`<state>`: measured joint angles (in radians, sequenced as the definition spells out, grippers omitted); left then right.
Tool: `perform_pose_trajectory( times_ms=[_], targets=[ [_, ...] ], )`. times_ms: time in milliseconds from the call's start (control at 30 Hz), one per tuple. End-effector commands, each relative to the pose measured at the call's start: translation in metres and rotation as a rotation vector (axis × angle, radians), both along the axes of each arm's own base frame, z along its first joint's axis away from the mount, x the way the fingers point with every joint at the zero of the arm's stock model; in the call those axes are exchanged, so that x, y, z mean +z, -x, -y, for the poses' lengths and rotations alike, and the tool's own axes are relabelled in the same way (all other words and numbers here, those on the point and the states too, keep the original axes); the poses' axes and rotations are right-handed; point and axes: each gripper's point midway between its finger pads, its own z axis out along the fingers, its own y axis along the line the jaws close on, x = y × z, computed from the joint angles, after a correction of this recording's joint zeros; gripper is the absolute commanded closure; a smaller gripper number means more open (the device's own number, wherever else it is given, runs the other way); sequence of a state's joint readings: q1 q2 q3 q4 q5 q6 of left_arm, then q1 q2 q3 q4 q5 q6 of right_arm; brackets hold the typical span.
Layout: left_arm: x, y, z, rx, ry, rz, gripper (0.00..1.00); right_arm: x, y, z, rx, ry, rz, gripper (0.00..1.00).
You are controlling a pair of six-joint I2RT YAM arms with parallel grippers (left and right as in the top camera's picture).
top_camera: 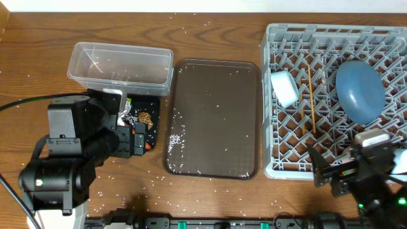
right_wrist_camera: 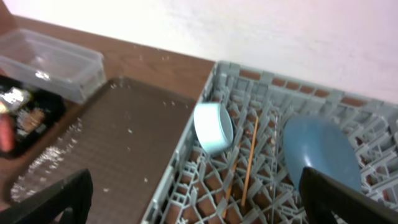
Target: Sort waste into correct bins and load items into the dishwasher rack
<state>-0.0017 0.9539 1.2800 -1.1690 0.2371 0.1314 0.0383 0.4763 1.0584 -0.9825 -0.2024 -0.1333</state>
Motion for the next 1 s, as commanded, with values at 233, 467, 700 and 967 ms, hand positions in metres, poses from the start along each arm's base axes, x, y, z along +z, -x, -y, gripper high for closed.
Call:
perform_pose_trajectory(
  times_ms=[233,467,700,967],
  targets=[
    [0.005,-0.001,0.001,-0.007,0.003,0.015,0.02,-0.100,-0.014,-0.027,0.159,-0.050,0.064,0.01],
    [0.005,-0.001,0.001,-0.007,0.003,0.015,0.02,-0.137,-0.019,-0.033,0.197,-0.055,0.181,0.01],
    [0.005,-0.001,0.001,-0.007,0.003,0.015,0.02,-0.161,-0.033,-0.042,0.252,-0.072,0.215,0.01],
    [0.005,-0.001,0.001,-0.007,0.003,0.015,0.02,-0.160,-0.043,-0.044,0.273,-0.064,0.323,0.01]
  ],
)
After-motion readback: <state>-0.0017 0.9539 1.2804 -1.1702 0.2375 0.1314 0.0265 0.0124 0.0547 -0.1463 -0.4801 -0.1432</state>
